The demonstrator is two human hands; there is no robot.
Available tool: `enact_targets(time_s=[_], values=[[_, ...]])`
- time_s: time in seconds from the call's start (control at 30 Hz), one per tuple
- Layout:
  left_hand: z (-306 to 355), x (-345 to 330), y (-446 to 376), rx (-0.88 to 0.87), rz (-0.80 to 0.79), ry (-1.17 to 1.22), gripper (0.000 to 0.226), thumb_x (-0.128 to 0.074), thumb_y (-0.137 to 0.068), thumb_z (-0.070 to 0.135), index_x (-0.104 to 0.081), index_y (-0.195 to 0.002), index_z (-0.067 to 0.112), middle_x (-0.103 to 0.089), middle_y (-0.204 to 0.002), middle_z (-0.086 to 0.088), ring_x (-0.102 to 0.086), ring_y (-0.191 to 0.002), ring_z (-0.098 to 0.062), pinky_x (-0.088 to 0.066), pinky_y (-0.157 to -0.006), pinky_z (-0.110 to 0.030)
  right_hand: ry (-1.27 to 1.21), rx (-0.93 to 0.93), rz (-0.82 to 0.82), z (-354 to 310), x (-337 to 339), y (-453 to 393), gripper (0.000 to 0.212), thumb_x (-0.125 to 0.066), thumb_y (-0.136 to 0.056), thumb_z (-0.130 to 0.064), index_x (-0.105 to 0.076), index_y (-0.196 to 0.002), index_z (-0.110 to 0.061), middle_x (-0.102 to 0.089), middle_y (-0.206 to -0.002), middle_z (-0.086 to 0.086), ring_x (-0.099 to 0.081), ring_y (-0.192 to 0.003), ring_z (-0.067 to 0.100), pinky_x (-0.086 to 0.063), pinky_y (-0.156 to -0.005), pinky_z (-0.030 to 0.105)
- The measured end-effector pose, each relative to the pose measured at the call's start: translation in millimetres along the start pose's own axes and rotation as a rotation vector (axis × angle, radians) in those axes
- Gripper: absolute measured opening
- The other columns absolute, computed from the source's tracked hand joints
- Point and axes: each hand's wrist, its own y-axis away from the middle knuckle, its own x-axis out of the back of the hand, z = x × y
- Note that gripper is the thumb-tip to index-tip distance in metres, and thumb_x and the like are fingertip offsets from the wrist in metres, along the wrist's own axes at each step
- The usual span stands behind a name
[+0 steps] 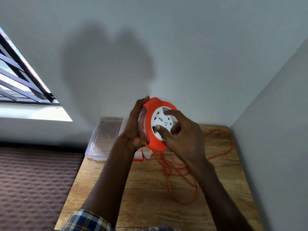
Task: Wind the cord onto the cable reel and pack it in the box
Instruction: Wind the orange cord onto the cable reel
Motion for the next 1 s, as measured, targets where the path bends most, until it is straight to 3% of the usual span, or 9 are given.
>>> enact_targets(time_s=[0.13, 0.2, 0.37, 0.47, 0.57, 0.67, 0.77, 0.9, 1.0], values=[[-3, 1, -2, 0.004, 0.025, -0.021, 0.059, -0.047, -0.101, 0.062, -0.077, -0.117, 0.014, -0.075, -0.115, -0.014, -0.071, -0.103, -0.031, -0.058, -0.092, -0.047, 0.015, -0.112, 0.018, -4, -6, 1, 0.060, -0.060, -0.084, -0.073, -0.053, -0.131, -0.037, -0.077, -0.100, -0.008, -0.074, -0.083, 0.010, -0.062, -0.072, 0.033], [-2, 1, -1, 0.006, 0.028, -0.017, 0.060, -0.045, -0.101, 0.062, -0.080, -0.113, 0.015, -0.076, -0.113, -0.014, -0.072, -0.102, -0.031, -0.058, -0.091, -0.046, 0.007, -0.010, 0.026, 1, -2, 1, 0.053, -0.060, -0.089, -0.067, -0.057, -0.131, -0.034, -0.074, -0.100, -0.009, -0.071, -0.084, 0.007, -0.061, -0.071, 0.031], [1, 6, 2, 0.027, -0.002, 0.008, 0.064, -0.048, -0.098, 0.066, -0.074, -0.124, 0.014, -0.072, -0.120, -0.015, -0.070, -0.104, -0.033, -0.058, -0.092, -0.048, -0.117, 0.300, -0.178, 23, 10, -4, 0.037, -0.067, -0.097, -0.029, -0.062, -0.132, -0.039, -0.046, -0.135, -0.008, -0.052, -0.125, 0.013, -0.061, -0.084, 0.035], [1, 10, 0, 0.010, 0.024, 0.002, 0.065, -0.050, -0.097, 0.067, -0.074, -0.127, 0.015, -0.073, -0.122, -0.016, -0.070, -0.106, -0.034, -0.060, -0.089, -0.048, -0.088, 0.335, -0.274, 24, 13, -4, 0.046, -0.069, -0.094, -0.016, -0.063, -0.130, -0.043, -0.039, -0.145, -0.006, -0.048, -0.129, 0.018, -0.061, -0.086, 0.040], [3, 7, 2, 0.000, 0.007, 0.013, 0.062, -0.049, -0.096, 0.064, -0.080, -0.116, 0.015, -0.077, -0.114, -0.015, -0.075, -0.099, -0.032, -0.063, -0.084, -0.046, -0.022, 0.338, -0.318, 21, 15, -6, 0.063, -0.073, -0.085, -0.008, -0.061, -0.134, -0.046, -0.039, -0.153, -0.002, -0.042, -0.133, 0.021, -0.057, -0.094, 0.043], [2, 7, 3, 0.007, 0.009, -0.009, 0.062, -0.051, -0.096, 0.065, -0.076, -0.123, 0.014, -0.075, -0.118, -0.015, -0.072, -0.103, -0.033, -0.062, -0.086, -0.047, 0.054, 0.334, -0.257, 20, 14, -6, 0.062, -0.072, -0.087, -0.012, -0.059, -0.134, -0.051, -0.046, -0.147, -0.007, -0.042, -0.130, 0.016, -0.055, -0.091, 0.038], [0, 5, 4, 0.021, 0.012, -0.025, 0.063, -0.052, -0.096, 0.065, -0.070, -0.129, 0.014, -0.073, -0.120, -0.015, -0.069, -0.105, -0.032, -0.059, -0.092, -0.047, 0.103, 0.325, -0.180, 21, 13, -4, 0.057, -0.076, -0.084, -0.029, -0.059, -0.133, -0.052, -0.055, -0.130, -0.013, -0.047, -0.116, 0.010, -0.054, -0.084, 0.030], [1, -2, 5, -0.011, -0.011, -0.020, 0.054, -0.052, -0.099, 0.057, -0.074, -0.119, 0.012, -0.074, -0.114, -0.014, -0.071, -0.104, -0.032, -0.056, -0.095, -0.046, 0.000, 0.075, -0.052, 6, 9, 2, 0.064, -0.076, -0.075, -0.065, -0.056, -0.134, -0.051, -0.067, -0.096, -0.020, -0.063, -0.091, 0.001, -0.052, -0.071, 0.020], [-1, -9, 4, -0.019, -0.020, -0.017, 0.055, -0.047, -0.100, 0.056, -0.081, -0.109, 0.014, -0.077, -0.107, -0.013, -0.074, -0.098, -0.029, -0.060, -0.090, -0.043, 0.025, -0.017, 0.012, -5, 6, 3, 0.066, -0.069, -0.078, -0.072, -0.057, -0.136, -0.042, -0.077, -0.102, -0.011, -0.071, -0.089, 0.006, -0.052, -0.069, 0.019]])
